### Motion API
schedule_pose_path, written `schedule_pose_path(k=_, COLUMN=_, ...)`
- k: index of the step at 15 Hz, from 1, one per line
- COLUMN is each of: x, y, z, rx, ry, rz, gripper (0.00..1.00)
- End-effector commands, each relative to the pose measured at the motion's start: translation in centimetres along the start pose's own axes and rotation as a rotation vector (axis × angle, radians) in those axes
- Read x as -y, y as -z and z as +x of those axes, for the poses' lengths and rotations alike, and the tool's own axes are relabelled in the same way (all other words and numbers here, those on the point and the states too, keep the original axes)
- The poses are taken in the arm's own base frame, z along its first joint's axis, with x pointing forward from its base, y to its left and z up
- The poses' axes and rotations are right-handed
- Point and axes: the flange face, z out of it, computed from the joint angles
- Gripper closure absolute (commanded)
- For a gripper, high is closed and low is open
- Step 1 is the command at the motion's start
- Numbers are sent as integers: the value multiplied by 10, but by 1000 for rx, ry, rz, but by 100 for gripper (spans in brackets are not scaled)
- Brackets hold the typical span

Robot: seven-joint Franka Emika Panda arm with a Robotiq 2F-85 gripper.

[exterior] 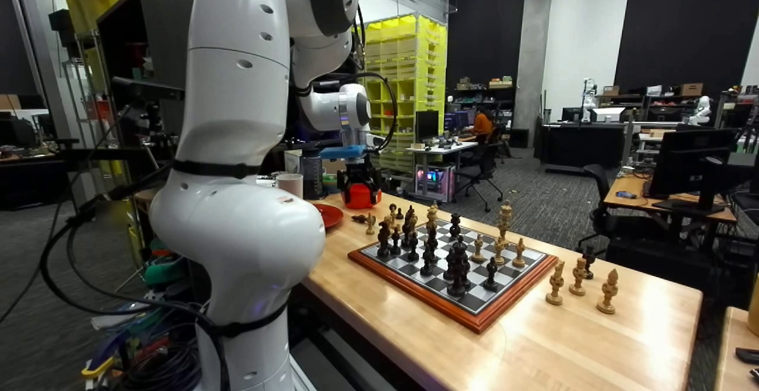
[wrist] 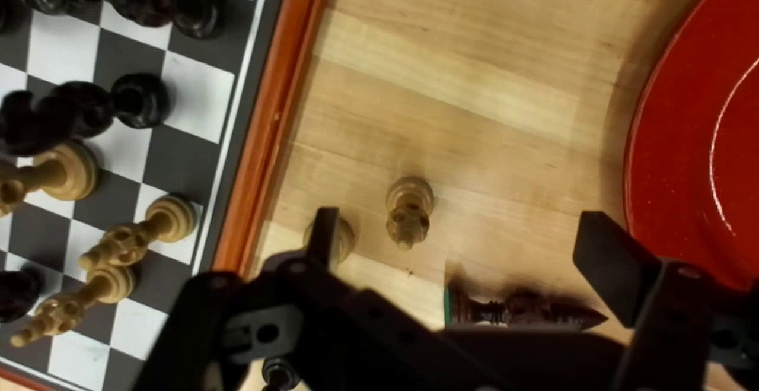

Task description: Put one white chess piece on the chessboard.

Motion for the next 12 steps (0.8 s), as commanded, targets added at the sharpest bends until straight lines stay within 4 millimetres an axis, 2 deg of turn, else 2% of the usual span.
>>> schedule_pose_path(k=1, x=0, y=0, z=17, rx=-26, ry=2, rz=19, gripper=0)
schedule_pose_path(k=12, x=-4, y=-5, z=18, rx=4, ry=-22, rz=30, gripper=0)
